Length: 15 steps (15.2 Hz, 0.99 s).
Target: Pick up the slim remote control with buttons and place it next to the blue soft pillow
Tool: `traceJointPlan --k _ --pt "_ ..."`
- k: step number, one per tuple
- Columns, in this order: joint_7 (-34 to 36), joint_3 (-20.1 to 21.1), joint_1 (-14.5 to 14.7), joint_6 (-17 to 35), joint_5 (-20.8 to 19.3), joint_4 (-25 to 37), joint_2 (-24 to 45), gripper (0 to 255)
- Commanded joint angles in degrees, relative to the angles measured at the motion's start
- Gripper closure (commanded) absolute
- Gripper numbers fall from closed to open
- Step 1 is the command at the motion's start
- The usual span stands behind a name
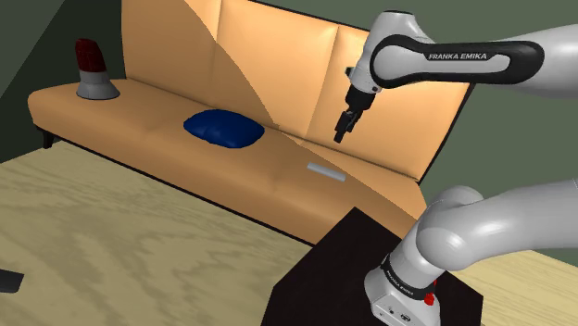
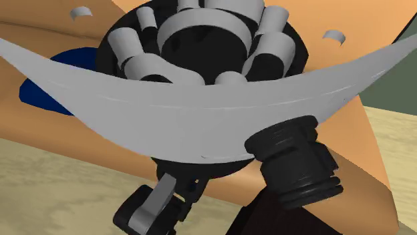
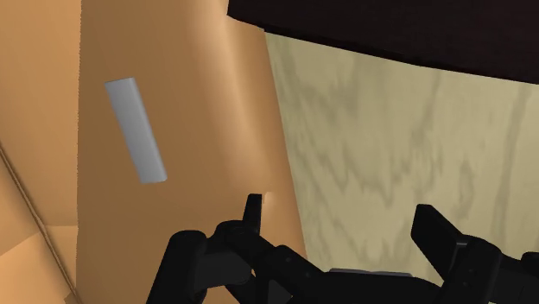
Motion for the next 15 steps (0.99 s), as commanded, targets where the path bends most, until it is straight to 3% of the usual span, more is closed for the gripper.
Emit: traceJointPlan --k 1,9,15 --pt "-2.6 -2.4 -0.6 3.0 -0.8 -0.2 2.8 0" --pt "-12.6 -11.5 -1.3 14.9 -1.0 1.4 17.2 0" --pt "-22.5 -17.5 -0.6 22.5 4.2 6.0 30.8 0"
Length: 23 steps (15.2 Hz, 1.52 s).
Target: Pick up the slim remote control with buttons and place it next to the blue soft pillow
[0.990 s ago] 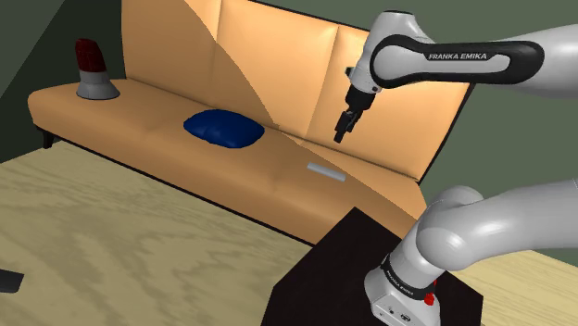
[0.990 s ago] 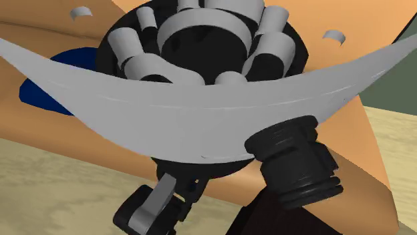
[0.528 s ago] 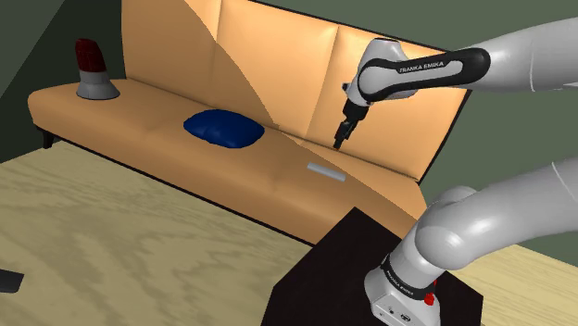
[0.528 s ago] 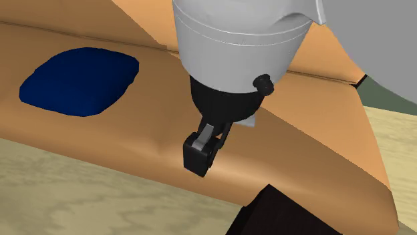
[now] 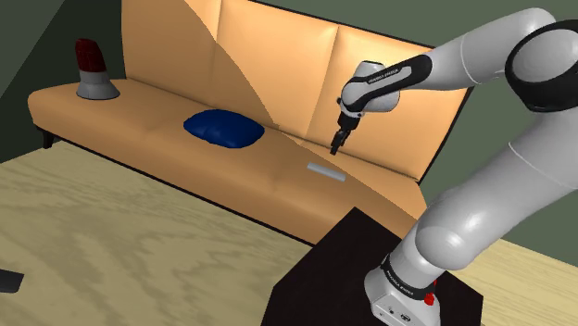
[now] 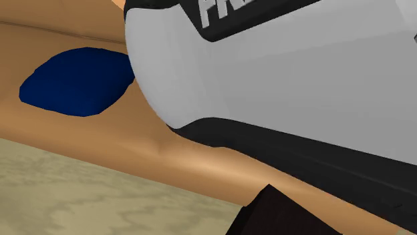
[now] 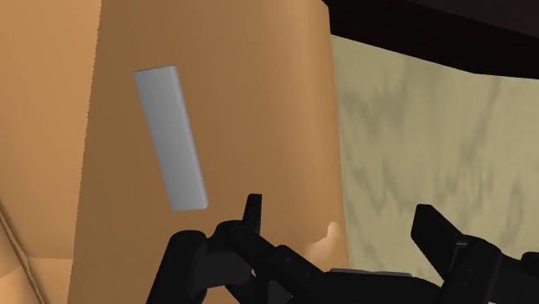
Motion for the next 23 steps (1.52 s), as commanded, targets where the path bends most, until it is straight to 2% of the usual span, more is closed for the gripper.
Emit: traceJointPlan --k 1,6,12,16,20,23 --pt "-3.6 -1.6 0.0 2.2 2.4 1.4 4.3 0" --pt "-14.3 -3.3 -1.4 5.8 11.8 7.7 17.1 0" --pt "-24.9 -0.4 -7.5 6.9 21.7 18.0 32.1 0" --pt "-29.3 2.3 -12.3 6.4 25.4 26.2 41.4 0" --pt "-32.0 4.5 -16.7 5.0 27.5 35.6 50.5 0" --pt "-32.4 5.2 -17.4 5.8 28.0 36.5 52.3 0"
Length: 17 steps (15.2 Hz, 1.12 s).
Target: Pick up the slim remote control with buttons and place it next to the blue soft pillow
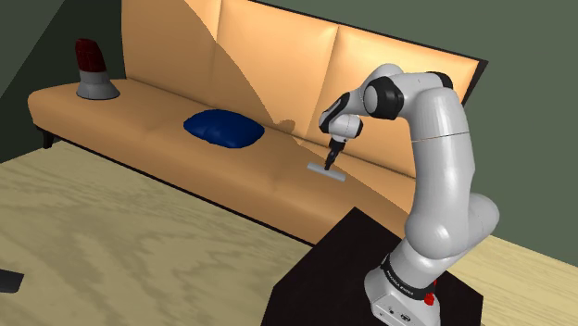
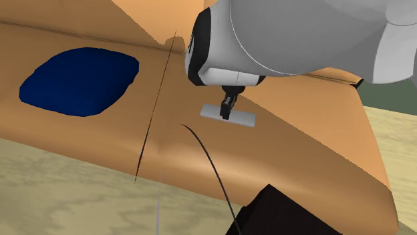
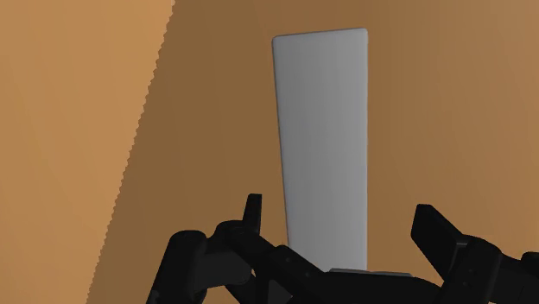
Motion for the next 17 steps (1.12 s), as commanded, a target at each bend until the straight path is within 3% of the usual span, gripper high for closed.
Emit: traceJointPlan --k 1,13,14,17 --pt "-0.4 0.5 -0.5 0.7 0.5 0.6 1.4 0" --pt "-1.0 1.6 -1.2 2.7 1.5 1.3 4.1 0" --pt "-1.0 1.6 -1.2 2.7 1.5 1.3 4.1 255" --pt "-1.0 1.6 -1.2 2.8 1.5 1.3 4.1 255"
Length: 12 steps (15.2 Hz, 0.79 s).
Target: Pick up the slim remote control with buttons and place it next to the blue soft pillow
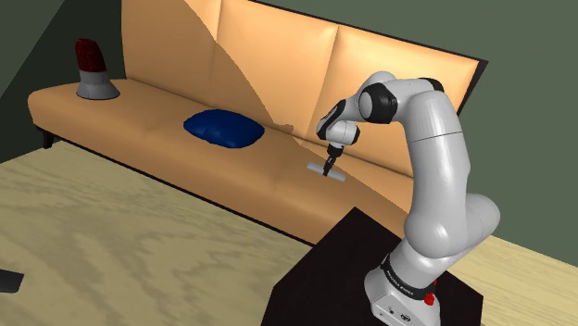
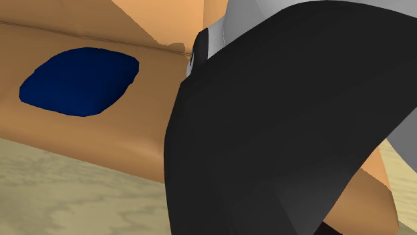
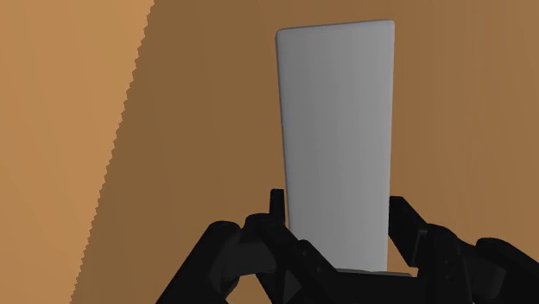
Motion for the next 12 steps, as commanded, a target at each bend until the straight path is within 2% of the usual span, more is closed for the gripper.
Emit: traceJointPlan --k 1,6,12 --pt "0.0 0.0 0.0 0.0 0.0 0.0 0.0 255" --pt "0.0 0.0 0.0 0.0 0.0 0.0 0.0 255" --pt "0.8 -1.4 1.1 -2.5 -1.4 -1.3 -3.7 255"
